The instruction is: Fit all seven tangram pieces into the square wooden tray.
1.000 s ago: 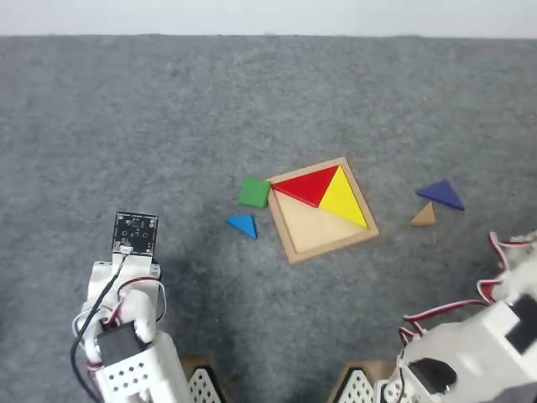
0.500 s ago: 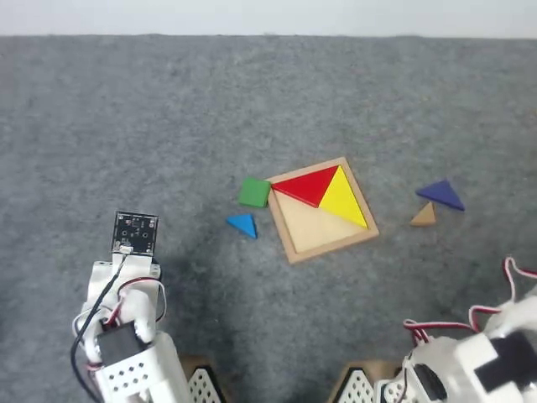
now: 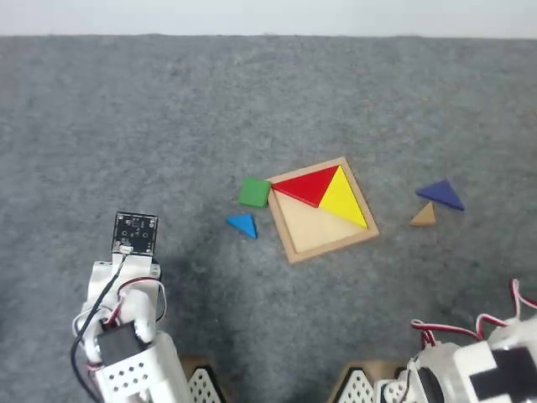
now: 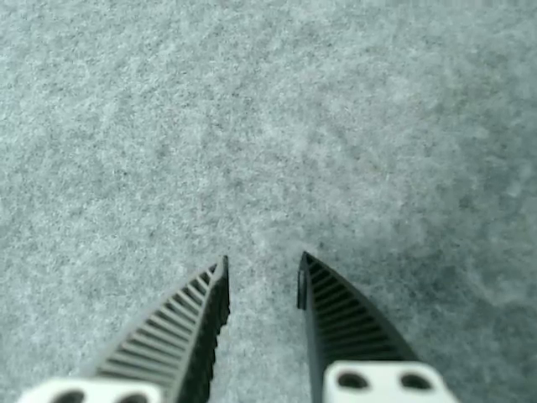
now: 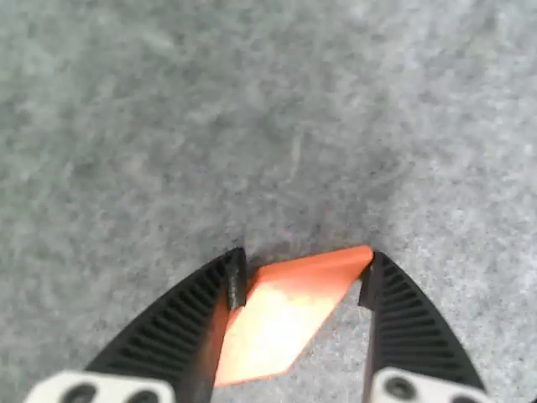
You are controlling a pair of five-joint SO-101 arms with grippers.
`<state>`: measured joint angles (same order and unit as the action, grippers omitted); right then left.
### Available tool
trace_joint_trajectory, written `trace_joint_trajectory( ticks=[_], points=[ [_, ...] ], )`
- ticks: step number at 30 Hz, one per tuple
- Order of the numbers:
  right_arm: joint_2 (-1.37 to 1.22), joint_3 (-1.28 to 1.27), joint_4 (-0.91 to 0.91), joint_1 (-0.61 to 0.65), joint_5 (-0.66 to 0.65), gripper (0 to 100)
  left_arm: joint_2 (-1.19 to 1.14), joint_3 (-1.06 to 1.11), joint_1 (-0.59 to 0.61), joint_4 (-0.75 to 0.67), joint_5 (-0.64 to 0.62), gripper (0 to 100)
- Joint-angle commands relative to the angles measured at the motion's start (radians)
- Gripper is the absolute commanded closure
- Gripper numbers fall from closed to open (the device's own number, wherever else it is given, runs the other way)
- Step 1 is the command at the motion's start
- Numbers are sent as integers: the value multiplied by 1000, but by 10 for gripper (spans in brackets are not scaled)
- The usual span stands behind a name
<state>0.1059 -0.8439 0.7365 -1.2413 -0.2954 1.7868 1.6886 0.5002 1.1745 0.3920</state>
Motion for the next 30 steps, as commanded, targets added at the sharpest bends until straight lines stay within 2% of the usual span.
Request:
trace_joint_trajectory(
  ticks=[1, 9, 14, 18, 21, 26, 30],
  points=[
    [47, -31, -28, -27, 0, 754, 5, -7, 2, -26, 8, 867],
    [45, -48, 76, 21, 71, 757, 5, -7, 2, -26, 8, 867],
    [45, -49, 137, 28, 20, 758, 5, -7, 2, -26, 8, 867],
    [44, -49, 137, 87, -11, 848, 5, -7, 2, -25, 8, 867],
    [45, -48, 137, 148, -11, 935, 5, -7, 2, -25, 8, 867],
    [58, -40, 137, 289, -55, 983, 5, -7, 2, -25, 8, 867],
    [76, 29, 143, 430, -199, 991, 5, -7, 2, -25, 8, 867]
  ],
)
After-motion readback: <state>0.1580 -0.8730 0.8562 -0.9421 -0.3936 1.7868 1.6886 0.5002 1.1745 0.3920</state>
